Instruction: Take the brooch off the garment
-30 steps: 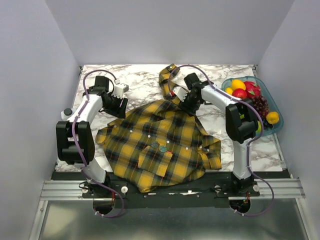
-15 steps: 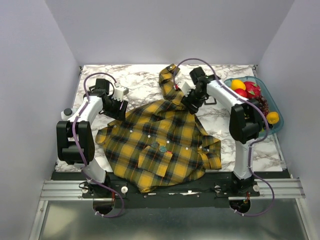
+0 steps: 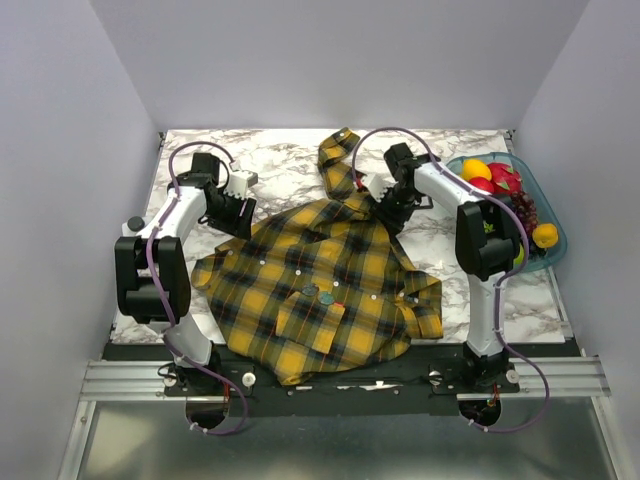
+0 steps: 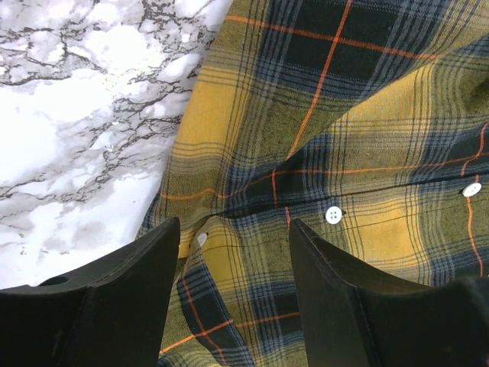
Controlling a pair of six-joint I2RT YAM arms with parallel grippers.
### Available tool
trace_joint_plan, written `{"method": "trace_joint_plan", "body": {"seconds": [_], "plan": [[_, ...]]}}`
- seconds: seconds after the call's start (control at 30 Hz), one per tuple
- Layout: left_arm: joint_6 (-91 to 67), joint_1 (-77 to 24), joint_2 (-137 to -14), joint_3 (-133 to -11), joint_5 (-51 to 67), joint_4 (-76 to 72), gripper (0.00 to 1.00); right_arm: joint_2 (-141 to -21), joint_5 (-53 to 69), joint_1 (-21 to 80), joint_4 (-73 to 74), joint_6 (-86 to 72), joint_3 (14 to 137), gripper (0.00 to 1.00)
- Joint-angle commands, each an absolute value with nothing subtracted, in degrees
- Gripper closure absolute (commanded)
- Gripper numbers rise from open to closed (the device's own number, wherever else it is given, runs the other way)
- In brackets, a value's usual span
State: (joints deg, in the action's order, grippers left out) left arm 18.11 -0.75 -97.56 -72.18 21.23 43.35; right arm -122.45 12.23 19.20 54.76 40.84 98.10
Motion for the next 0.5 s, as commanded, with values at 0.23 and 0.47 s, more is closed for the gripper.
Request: {"method": "trace_joint_plan", "body": {"seconds": [0.23,0.47], "plan": [[18.8,-0.5,-98.8,-74.0,19.1,44.7,0.32,-127.5,9.4,21.1,59.2,43.0,100.1,0.49],[17.1,-0.5,-102.8,-76.2,16.0,43.3,0.32,-130.6,4.8,20.7,62.6,38.9,106.6,0.97]]}}
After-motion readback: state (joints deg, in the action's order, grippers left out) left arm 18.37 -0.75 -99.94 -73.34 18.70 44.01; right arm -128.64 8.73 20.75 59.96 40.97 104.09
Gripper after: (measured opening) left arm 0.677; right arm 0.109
